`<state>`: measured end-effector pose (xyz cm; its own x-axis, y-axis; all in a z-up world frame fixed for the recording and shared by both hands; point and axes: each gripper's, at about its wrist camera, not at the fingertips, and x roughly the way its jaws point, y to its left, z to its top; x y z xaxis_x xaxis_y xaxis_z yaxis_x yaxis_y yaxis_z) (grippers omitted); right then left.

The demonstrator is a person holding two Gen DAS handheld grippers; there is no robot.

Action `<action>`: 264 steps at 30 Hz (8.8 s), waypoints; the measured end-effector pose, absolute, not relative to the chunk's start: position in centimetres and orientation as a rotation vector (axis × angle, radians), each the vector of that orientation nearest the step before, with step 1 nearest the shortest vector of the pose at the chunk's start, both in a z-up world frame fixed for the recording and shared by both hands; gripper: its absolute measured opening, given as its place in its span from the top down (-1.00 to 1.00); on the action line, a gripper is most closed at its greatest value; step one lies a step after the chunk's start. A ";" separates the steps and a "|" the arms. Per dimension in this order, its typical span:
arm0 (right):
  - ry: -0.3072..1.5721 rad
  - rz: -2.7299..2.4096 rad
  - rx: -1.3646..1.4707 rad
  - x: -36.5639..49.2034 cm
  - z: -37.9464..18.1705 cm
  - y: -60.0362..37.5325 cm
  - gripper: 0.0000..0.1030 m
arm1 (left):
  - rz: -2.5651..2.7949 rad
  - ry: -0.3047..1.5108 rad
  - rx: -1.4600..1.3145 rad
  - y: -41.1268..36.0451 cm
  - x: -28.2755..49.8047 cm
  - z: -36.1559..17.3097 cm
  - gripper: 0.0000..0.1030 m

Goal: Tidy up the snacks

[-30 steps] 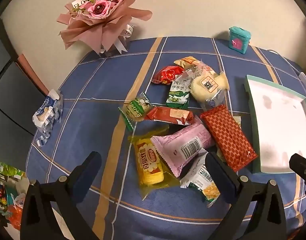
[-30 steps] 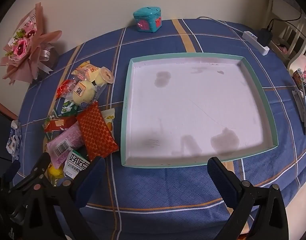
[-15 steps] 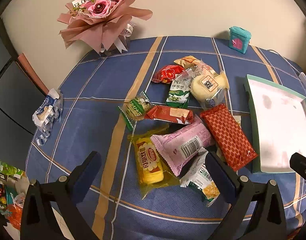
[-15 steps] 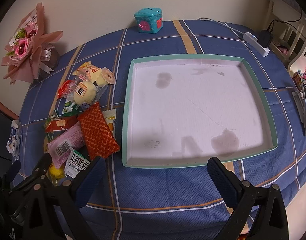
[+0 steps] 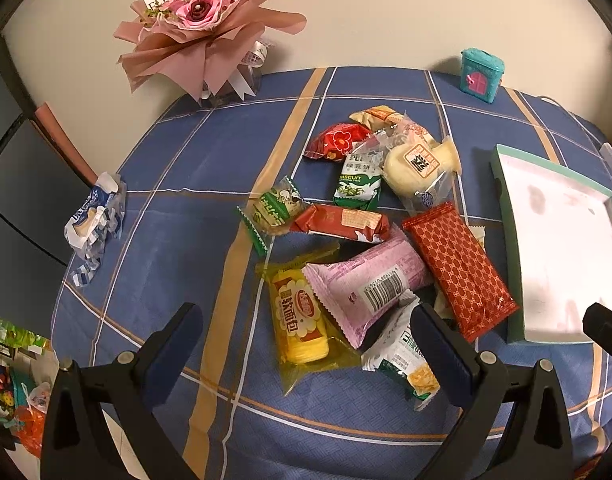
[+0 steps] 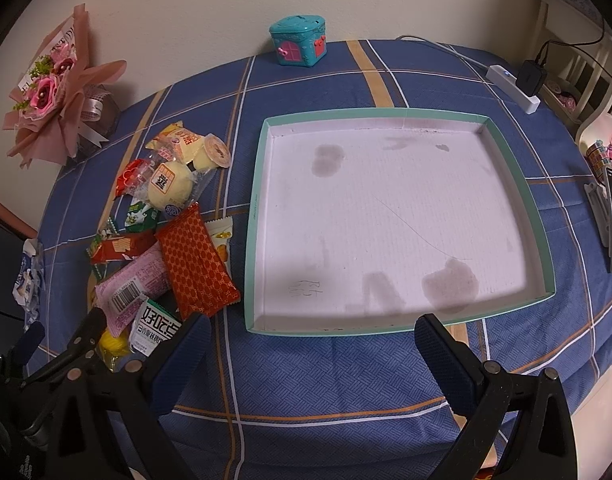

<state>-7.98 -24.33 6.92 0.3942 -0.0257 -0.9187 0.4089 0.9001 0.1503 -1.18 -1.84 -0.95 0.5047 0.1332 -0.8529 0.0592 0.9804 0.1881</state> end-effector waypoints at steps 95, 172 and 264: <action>1.339 -0.093 0.460 0.0 -5.3 -10.5 -0.64 | 0.031 1.304 -0.349 9.4 1.7 -8.1 -0.65; 1.122 -0.046 0.607 -3.2 2.6 -15.7 0.01 | 0.027 1.099 -0.363 6.5 -0.4 2.1 0.22; 1.054 -0.691 0.724 -0.9 -1.9 -40.1 -1.00 | -0.180 1.206 -0.018 -18.6 11.5 -2.8 -0.93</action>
<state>-0.88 -40.07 -1.89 0.3362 -0.1533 -0.9292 0.7911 0.5814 0.1903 11.51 -18.58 -2.84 0.3442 -0.1477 -0.9272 0.1288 0.9856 -0.1092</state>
